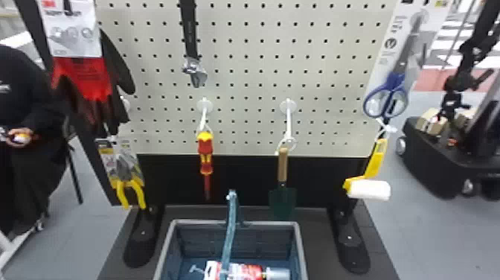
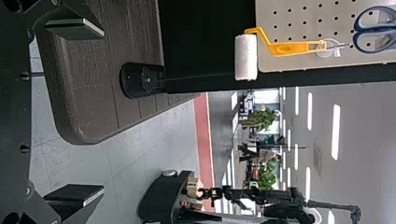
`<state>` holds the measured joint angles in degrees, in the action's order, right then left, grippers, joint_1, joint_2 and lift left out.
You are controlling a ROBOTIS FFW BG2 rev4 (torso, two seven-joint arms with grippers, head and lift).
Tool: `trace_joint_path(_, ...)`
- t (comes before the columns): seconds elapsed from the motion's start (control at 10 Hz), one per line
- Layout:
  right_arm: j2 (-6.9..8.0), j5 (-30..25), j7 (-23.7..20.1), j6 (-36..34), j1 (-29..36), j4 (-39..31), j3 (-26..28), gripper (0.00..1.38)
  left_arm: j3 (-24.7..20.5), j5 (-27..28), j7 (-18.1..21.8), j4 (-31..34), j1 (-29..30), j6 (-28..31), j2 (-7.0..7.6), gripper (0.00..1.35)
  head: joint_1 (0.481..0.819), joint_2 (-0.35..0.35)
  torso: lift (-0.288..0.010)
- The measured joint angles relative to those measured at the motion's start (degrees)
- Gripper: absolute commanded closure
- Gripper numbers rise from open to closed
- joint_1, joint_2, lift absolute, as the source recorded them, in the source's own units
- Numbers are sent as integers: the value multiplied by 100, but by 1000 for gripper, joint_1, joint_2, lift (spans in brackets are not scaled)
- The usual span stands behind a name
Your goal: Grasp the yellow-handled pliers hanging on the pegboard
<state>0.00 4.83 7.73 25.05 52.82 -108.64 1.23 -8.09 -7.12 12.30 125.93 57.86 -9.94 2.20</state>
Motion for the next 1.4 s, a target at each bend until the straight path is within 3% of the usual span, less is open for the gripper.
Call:
trace_joint_path(0.8, 0, 0, 0, 0, 0, 0, 0, 130, -5, 23, 24, 0, -30, 64, -18, 191, 549, 0, -100)
trace_joint_path(1.1, 0, 1, 0, 0, 4, 0, 0, 130, -416, 157, 551, 86, -391, 329, -41, 191, 549, 0, -100)
trace_joint_path(1.4, 0, 1, 0, 0, 1, 0, 0, 130, -1070, 430, 1179, 204, -1079, 700, -193, 193, 549, 0, -100)
